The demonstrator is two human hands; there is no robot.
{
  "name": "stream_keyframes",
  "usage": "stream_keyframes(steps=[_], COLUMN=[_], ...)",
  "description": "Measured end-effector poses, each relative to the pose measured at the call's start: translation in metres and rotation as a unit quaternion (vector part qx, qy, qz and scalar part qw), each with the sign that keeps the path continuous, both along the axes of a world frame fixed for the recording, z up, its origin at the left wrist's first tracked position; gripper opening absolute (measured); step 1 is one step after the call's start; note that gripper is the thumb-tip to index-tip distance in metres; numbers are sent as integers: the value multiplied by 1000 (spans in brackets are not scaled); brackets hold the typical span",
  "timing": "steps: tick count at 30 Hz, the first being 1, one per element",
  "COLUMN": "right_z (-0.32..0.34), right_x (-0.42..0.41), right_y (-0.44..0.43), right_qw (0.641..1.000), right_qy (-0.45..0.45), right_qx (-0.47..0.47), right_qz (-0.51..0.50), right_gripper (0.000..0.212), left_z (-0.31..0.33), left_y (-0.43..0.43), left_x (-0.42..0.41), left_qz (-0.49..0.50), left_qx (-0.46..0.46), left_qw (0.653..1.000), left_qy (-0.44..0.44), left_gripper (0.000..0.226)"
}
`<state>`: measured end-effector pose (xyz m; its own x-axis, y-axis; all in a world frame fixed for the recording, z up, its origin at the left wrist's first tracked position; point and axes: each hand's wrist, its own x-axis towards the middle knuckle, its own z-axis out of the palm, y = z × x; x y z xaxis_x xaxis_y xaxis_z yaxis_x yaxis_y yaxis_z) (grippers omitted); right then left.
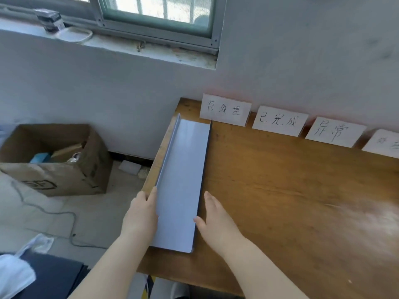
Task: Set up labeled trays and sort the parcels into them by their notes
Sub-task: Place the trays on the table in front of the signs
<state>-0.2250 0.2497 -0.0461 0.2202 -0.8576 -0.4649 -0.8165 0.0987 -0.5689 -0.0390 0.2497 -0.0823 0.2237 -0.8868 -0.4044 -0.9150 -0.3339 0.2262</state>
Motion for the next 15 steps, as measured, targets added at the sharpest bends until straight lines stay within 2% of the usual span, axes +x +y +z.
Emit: stream_keyframes(steps=[2,4,6,8,15], right_z=[-15,-27,-35,-38,-31], right_x=[14,24,31,32,31], right_y=[-3,-4,-6,-10,-15], right_qw=[1000,998,996,995,994], right_qy=[10,19,19,19,43], right_qx=[6,16,18,12,10], right_qz=[-29,-61,-87,-101,-98], right_gripper=[81,85,76,61,35], left_z=[-7,-11,-14,-17,-17], left_y=[0,-2,-4,-5,-7], left_x=[4,9,12,12,13], left_qz=[26,47,49,36,6], left_qx=[-24,-45,-44,-39,-51], left_qw=[999,997,997,998,998], left_qy=[18,35,36,18,-36], left_gripper=[68,47,24,12,12])
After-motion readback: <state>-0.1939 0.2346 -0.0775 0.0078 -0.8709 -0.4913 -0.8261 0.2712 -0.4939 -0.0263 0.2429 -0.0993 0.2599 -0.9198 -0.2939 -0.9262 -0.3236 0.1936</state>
